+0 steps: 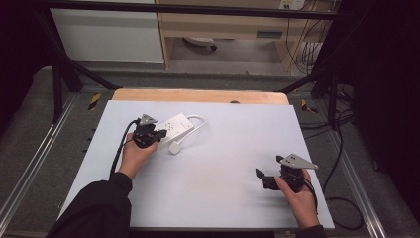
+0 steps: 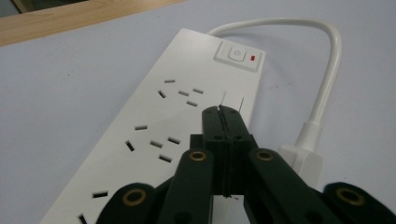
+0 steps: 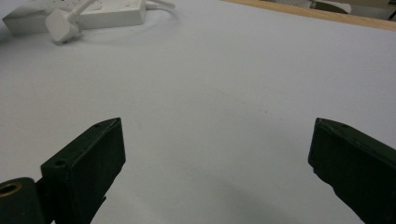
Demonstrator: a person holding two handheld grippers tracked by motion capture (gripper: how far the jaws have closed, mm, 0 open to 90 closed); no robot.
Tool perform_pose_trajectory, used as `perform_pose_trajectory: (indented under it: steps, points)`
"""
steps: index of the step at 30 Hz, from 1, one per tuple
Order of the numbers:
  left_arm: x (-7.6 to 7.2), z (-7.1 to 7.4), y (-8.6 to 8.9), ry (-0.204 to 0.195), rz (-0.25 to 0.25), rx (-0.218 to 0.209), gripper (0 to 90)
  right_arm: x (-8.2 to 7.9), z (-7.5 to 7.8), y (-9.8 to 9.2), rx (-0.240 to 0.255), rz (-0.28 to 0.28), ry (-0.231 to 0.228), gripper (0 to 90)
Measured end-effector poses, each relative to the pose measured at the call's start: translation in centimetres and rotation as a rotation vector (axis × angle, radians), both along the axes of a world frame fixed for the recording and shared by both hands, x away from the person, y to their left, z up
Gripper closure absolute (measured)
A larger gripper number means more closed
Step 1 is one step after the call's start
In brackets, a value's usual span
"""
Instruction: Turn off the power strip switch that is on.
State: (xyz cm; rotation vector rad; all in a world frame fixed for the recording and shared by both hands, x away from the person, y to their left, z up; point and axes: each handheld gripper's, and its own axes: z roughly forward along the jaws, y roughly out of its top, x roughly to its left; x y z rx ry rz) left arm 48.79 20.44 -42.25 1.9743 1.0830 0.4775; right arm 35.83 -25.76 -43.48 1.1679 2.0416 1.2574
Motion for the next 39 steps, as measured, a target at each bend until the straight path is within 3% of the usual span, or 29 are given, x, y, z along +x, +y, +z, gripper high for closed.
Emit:
perform_pose_trajectory:
  steps: [39]
  points:
    - [-0.55,-0.94,0.95,0.017,0.008,0.027,90.0,0.0,-0.01,0.08,-0.005,0.004,0.003,4.3]
